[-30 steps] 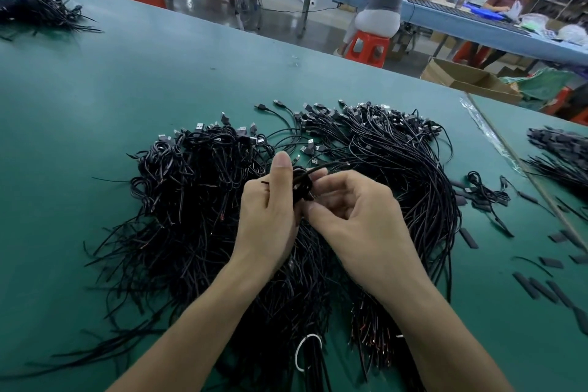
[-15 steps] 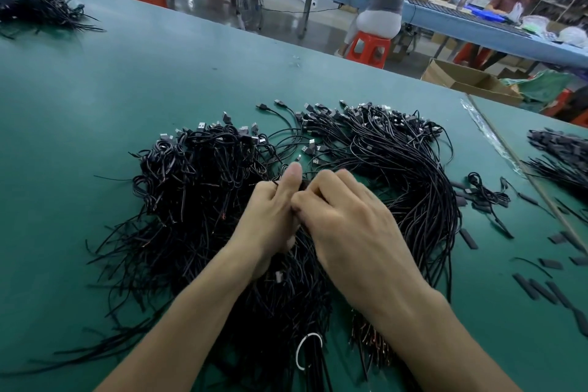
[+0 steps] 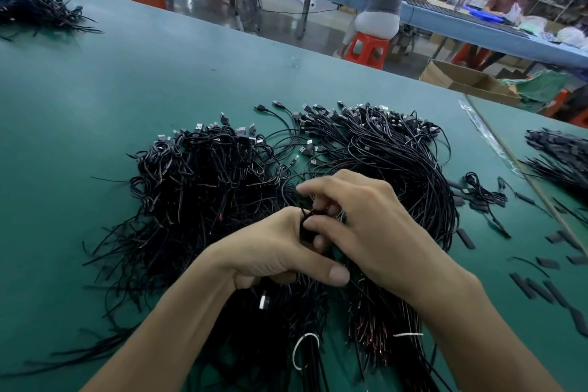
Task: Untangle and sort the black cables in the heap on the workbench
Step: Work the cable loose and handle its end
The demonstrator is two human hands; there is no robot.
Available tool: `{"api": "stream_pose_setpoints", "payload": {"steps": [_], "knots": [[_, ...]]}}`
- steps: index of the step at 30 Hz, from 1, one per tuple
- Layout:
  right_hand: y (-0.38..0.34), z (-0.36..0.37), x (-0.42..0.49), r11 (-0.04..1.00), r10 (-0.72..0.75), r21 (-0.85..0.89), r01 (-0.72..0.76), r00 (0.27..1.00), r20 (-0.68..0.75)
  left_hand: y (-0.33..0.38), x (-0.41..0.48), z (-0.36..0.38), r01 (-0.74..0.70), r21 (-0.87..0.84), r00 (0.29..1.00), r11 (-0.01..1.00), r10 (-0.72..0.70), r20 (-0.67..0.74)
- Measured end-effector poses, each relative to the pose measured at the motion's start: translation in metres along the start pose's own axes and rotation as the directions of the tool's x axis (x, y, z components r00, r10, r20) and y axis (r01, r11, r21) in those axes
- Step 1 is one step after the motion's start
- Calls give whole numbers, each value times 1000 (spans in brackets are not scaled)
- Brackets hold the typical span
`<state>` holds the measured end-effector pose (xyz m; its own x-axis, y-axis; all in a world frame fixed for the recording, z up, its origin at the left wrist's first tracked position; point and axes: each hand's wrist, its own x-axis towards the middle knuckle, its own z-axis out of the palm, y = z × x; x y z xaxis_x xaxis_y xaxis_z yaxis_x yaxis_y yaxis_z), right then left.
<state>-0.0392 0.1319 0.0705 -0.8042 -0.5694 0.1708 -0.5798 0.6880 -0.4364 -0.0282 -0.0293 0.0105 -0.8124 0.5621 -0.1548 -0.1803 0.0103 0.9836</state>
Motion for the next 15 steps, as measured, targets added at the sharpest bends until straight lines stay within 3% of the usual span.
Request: {"api": "stream_pose_setpoints", "payload": {"steps": [5,10,12,15], "knots": [[2,-3,-2,1000,-13,20,13,1000,9,1,1,2,59,25,998,998,-58,-14],[4,-7,-1,990,-131,-43,133,991,32,3,-1,2,38,17,999,999,-39,32],[5,-8,-2,978,-182,-104,184,983,22,4,-1,2,16,-66,999,998,-14,29],[7,-10,-4,966,-214,-160,203,975,-55,3,3,1,20,-384,1000,923,-15,17]]}}
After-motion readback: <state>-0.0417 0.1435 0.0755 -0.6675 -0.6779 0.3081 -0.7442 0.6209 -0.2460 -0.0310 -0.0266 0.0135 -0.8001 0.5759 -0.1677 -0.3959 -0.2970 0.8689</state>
